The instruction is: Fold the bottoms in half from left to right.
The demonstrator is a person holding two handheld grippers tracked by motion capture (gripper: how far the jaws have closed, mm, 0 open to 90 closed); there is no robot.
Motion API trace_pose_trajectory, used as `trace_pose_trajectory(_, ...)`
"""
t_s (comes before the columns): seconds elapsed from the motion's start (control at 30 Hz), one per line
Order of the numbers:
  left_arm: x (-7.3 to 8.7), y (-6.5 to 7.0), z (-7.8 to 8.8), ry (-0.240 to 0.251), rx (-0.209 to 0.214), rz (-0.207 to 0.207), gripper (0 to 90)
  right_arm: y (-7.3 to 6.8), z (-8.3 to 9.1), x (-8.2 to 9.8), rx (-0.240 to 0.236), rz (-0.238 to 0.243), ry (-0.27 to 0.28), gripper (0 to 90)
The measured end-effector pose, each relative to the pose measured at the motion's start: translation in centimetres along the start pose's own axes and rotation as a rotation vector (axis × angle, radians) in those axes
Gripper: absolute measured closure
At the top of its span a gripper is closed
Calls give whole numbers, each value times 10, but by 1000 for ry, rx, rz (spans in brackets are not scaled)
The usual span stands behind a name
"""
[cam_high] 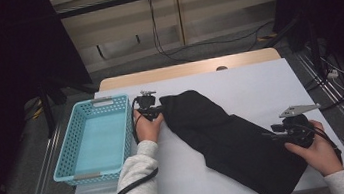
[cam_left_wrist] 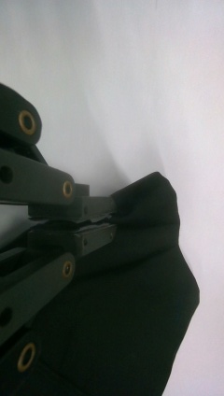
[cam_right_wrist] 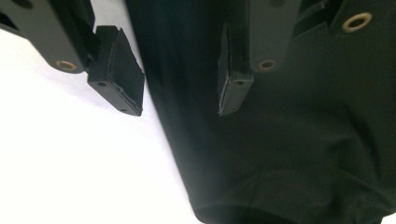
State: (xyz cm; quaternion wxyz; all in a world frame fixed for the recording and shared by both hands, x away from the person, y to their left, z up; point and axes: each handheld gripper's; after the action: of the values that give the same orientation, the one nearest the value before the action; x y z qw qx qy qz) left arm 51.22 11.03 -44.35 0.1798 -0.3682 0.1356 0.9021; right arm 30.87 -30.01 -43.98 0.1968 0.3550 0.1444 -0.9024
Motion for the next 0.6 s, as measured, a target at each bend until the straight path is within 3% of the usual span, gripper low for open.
trace_pose_trajectory(0.07,-1,-9,3,13,-27,17,866,1,2,1,4,1,3,510)
trace_pose_trajectory(0.17,0,-16,5,10,-35,22,864,2,7,2,16,0,9,510)
trace_pose_trajectory(0.37,2,-12,4,14,-46,11,860,0,10,4,6,-1,6,571)
trace_pose_trajectory(0.5,2,-10,6,17,-45,-4,855,-5,13,5,0,7,-11,683)
trace_pose_trajectory(0.6,2,-10,7,16,-41,-4,851,-4,12,8,6,8,-22,691)
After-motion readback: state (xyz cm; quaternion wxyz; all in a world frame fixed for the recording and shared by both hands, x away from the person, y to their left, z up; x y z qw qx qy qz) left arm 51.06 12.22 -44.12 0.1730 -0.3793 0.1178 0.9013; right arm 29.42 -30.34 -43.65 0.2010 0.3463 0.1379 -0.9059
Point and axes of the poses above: each handheld gripper's, and its own axes: z roughly backward along the jaws, x roughly out of its underside, y roughly to its right, and after that the axes turned 2 degrees about -x, right-handed
